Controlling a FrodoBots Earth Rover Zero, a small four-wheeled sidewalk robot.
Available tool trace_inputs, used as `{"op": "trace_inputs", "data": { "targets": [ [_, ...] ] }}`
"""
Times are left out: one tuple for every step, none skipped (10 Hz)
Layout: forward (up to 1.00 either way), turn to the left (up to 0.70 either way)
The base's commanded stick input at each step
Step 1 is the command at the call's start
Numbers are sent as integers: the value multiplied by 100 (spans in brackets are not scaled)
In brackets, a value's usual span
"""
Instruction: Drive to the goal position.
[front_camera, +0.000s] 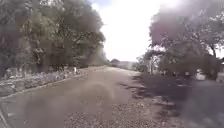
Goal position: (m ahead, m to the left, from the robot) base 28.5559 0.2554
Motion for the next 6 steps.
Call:
{"op": "trace_inputs", "data": {
  "targets": [
    [70, 0],
    [70, 0],
    [70, 0],
    [70, 0],
    [70, 0],
    [70, 0]
  ]
}}
